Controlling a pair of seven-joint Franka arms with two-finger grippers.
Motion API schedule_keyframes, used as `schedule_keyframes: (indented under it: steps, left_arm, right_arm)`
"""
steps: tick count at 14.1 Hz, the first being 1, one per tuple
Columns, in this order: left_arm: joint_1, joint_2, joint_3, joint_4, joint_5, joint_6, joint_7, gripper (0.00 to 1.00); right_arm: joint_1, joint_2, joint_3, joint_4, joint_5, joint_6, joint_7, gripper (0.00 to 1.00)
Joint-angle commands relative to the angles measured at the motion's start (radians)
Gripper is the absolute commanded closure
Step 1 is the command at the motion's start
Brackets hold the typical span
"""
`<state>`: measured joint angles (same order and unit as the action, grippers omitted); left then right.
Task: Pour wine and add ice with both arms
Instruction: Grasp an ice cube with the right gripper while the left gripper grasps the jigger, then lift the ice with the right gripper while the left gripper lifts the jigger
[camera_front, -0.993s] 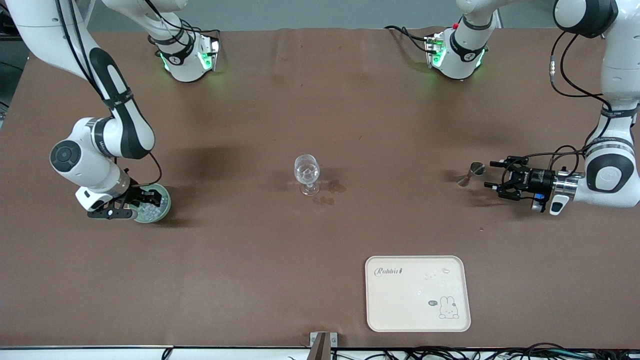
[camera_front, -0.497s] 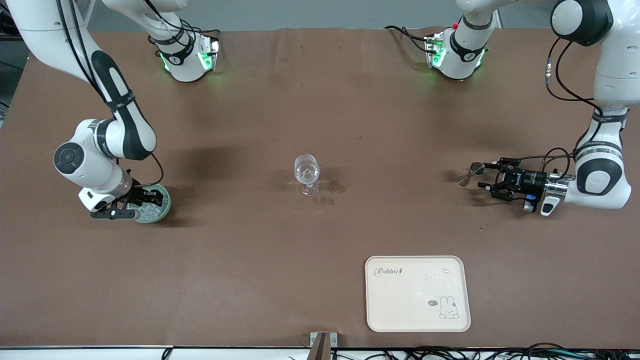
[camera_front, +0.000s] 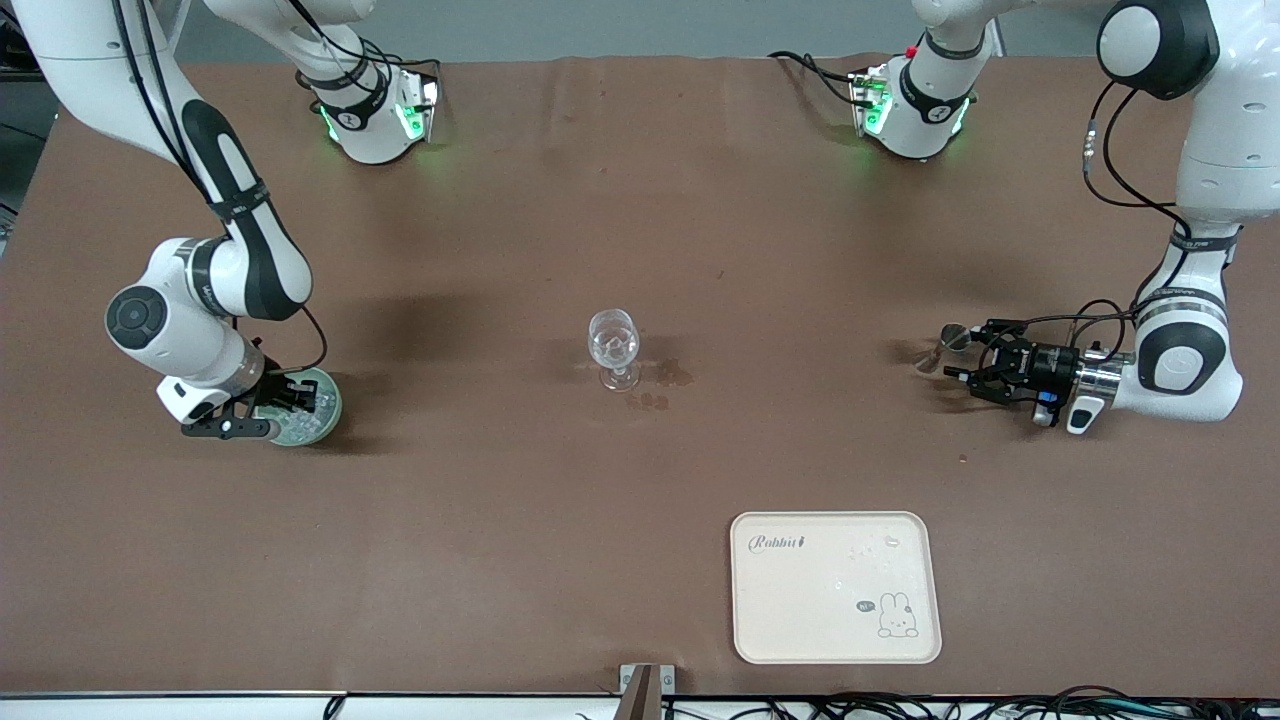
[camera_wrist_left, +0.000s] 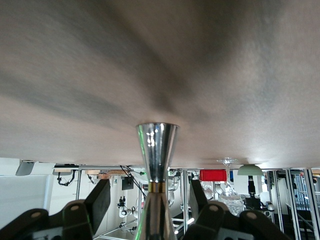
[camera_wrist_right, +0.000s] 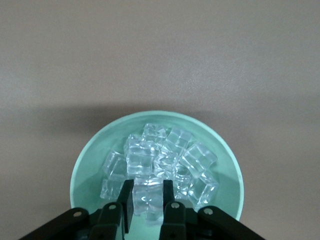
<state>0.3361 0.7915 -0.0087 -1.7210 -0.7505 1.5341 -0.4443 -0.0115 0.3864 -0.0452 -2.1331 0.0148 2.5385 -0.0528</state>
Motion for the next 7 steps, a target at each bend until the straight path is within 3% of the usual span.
schedule_keyframes:
  steps: [1, 4, 7]
  left_arm:
    - [-0.002, -0.002, -0.007, -0.012, -0.023, 0.003, -0.014, 0.32]
    - [-0.002, 0.0, -0.013, -0.015, -0.023, 0.003, -0.011, 0.35]
    - [-0.002, 0.006, -0.013, -0.017, -0.023, 0.003, -0.011, 0.4]
  right_arm:
    - [-0.004, -0.052, 0.005, 0.001, -0.018, -0.059, 0.037, 0.93]
    - [-0.005, -0.118, 0.005, 0.079, -0.018, -0.217, 0.037, 0.95]
    - [-0.004, -0.15, 0.002, 0.293, -0.021, -0.511, 0.037, 0.94]
